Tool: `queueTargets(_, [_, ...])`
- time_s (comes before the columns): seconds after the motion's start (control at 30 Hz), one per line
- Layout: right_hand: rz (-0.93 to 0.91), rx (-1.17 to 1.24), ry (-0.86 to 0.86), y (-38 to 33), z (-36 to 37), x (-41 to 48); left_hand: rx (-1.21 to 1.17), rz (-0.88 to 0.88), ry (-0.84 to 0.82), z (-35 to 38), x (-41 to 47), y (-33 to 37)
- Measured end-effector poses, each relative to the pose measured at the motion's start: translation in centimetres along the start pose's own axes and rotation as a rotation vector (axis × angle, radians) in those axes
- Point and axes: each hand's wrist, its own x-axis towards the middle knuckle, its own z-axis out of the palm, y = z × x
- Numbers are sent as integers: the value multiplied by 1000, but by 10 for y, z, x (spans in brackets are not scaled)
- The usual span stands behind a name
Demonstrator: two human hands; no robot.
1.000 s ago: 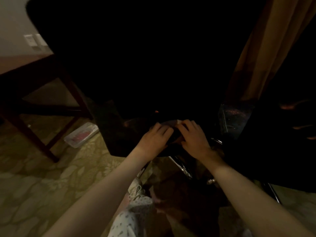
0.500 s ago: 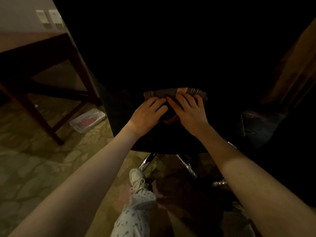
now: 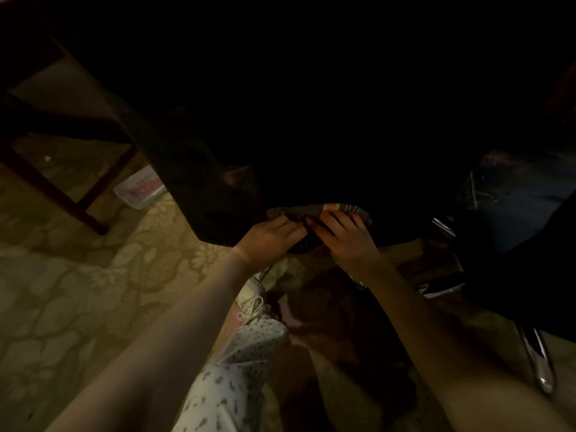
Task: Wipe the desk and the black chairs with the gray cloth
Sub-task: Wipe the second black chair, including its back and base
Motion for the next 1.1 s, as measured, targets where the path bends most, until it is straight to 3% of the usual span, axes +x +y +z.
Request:
queueTargets(0.1, [54, 122, -136, -9, 18, -19, -43, -55, -129, 22, -4, 11])
queueTargets(0.23, [191, 258, -517, -19, 16, -22, -181, -200, -443, 48, -8, 32])
queueTargets(0.33, [270, 342, -760, -20, 10, -28, -224, -281, -479, 58, -4, 39])
queueTargets(0.43, [342, 372, -729, -23, 0, -36, -233, -332, -579, 50, 2, 45])
queueTargets(0.67, [282, 389, -407, -10, -36, -28, -186, -269, -393, -5, 17, 51])
queueTargets(0.7, [271, 390, -394, -10, -43, -20, -114, -264, -426, -12, 14, 48])
queueTargets(0.9, [199, 275, -395, -36, -97, 46, -114, -231, -210, -80, -13, 20])
queueTargets(1.0, [171, 259, -435, -53, -114, 72, -118, -325, -218, -118, -28, 13])
queueTargets(1.1, [115, 257, -354, -70, -130, 95, -77, -344, -133, -147, -45, 4])
